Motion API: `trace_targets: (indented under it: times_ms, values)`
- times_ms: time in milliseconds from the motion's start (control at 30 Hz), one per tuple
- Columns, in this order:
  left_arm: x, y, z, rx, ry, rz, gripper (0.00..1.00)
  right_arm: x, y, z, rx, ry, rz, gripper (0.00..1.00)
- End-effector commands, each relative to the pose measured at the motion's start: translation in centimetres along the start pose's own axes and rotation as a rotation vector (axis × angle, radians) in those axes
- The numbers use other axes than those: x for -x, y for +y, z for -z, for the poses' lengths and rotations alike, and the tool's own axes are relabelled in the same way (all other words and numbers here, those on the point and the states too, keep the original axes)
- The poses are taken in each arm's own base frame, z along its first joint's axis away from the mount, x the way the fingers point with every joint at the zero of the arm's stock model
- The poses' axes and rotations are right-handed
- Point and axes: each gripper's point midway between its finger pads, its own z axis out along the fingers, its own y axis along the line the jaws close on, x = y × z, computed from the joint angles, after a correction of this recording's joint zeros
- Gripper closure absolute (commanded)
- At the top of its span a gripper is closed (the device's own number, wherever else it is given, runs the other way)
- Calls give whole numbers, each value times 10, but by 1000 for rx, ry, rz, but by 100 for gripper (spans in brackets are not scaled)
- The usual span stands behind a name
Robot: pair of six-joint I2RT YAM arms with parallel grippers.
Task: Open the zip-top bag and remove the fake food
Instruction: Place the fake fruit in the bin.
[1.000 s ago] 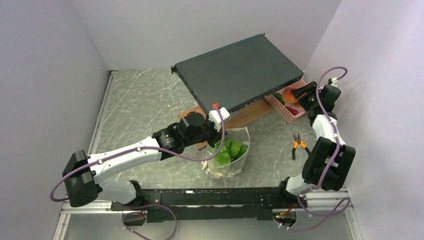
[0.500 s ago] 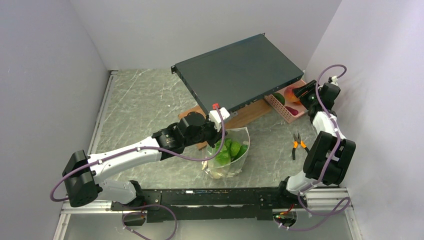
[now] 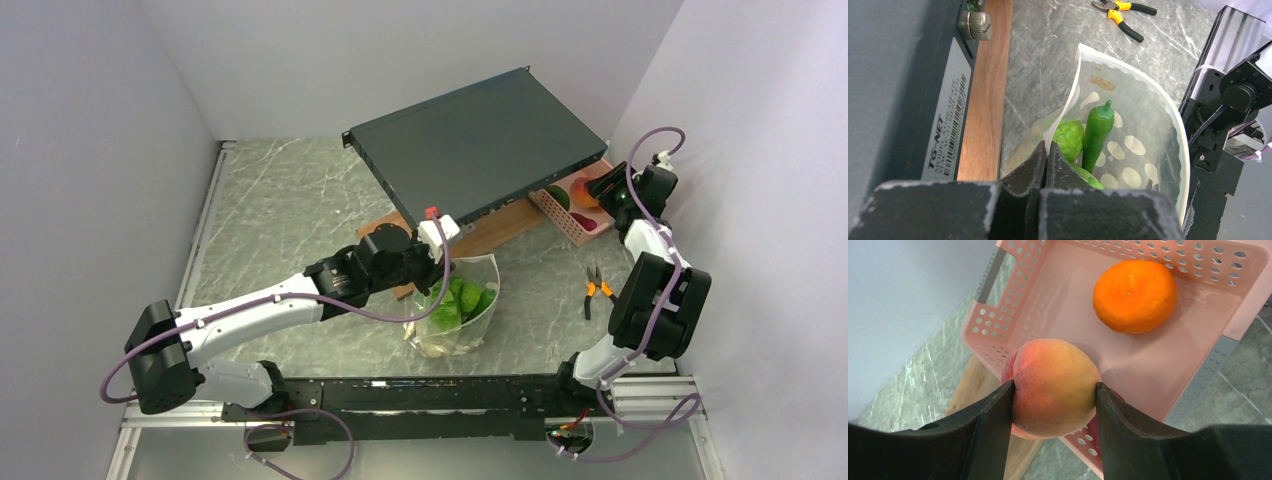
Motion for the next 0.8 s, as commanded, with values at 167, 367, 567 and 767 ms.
trace_targets:
  times_ms: [167,367,567,767]
  values:
    - [4,-1,-10,-14,7,2,100,20,0,-8,-10,-54,90,48]
    - [4,-1,-9,-13,6,5,100,16,-2,-9,-7,-41,102,35]
    - [5,-1,-10,-15,6,4,100,16,-3,-9,-7,-36,116,17]
    - [5,-2,-8,-18,4,6,100,15,0,-6,5,-31,128,14]
